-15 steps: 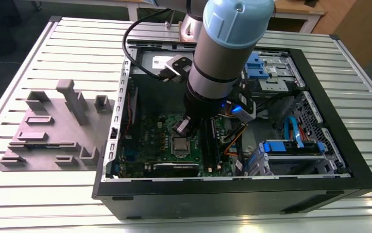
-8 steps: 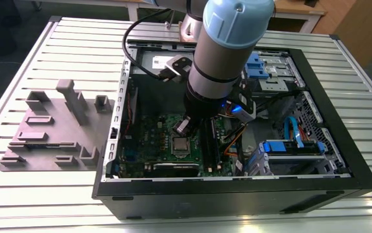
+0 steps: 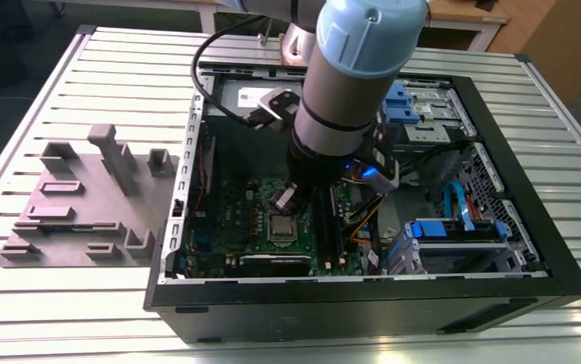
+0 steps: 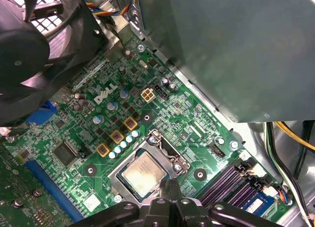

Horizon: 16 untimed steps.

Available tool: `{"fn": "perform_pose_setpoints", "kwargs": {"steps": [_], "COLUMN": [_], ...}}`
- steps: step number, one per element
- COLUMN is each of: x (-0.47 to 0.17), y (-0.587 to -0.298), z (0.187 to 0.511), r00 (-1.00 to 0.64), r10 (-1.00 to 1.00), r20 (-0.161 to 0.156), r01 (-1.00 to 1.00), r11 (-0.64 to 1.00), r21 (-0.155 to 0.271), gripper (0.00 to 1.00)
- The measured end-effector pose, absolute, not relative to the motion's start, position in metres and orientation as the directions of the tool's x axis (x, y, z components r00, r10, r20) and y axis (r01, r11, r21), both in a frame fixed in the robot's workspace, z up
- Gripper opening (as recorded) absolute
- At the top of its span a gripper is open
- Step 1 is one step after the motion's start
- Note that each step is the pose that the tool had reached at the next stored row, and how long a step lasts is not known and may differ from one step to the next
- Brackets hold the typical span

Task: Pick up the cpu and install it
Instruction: 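Install the first cpu locking lever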

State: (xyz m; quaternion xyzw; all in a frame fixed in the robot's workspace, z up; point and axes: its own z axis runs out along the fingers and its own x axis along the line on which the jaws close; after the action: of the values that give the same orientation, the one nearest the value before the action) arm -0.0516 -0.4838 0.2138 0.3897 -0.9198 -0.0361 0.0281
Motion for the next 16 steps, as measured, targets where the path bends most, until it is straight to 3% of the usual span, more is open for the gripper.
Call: {"fn": "perform_pose_setpoints", "kwargs": {"steps": [16], "x": [-0.0532], "y": [-0.4872], "z": [0.2067], "r00": [-0.738], "r10": [-0.674], "r20": [0.026], "r01": [-0.670], "r11": [0.737], "r21": [0.085], "gripper": [0.10]}}
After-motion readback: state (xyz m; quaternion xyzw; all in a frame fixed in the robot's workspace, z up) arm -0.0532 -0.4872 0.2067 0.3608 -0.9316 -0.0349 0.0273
